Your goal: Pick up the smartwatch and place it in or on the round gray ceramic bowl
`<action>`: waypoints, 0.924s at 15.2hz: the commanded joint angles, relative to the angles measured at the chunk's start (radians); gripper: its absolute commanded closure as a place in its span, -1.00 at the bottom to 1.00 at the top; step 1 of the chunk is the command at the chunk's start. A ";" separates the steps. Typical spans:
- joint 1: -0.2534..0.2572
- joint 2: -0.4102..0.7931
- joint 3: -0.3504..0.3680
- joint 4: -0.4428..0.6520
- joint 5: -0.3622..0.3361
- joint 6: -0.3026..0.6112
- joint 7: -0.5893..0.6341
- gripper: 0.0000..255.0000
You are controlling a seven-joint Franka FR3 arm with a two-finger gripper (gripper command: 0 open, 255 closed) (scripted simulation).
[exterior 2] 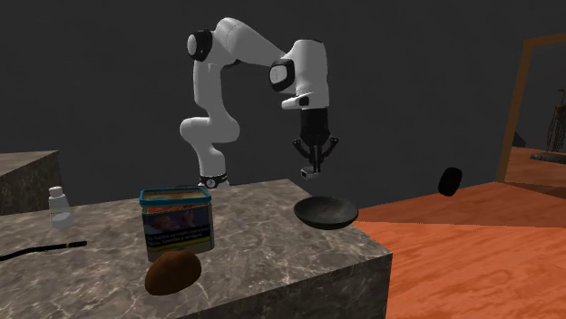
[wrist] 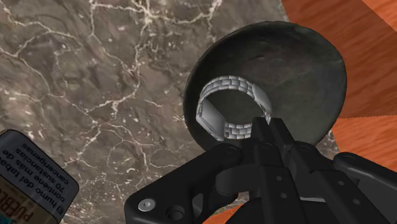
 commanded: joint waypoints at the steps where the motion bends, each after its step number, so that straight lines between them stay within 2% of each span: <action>1: 0.007 0.134 0.020 0.108 -0.137 -0.028 0.093 1.00; 2: 0.024 0.173 0.012 0.141 -0.174 -0.040 0.115 1.00; 14: 0.072 0.268 -0.037 0.064 -0.284 0.095 0.191 1.00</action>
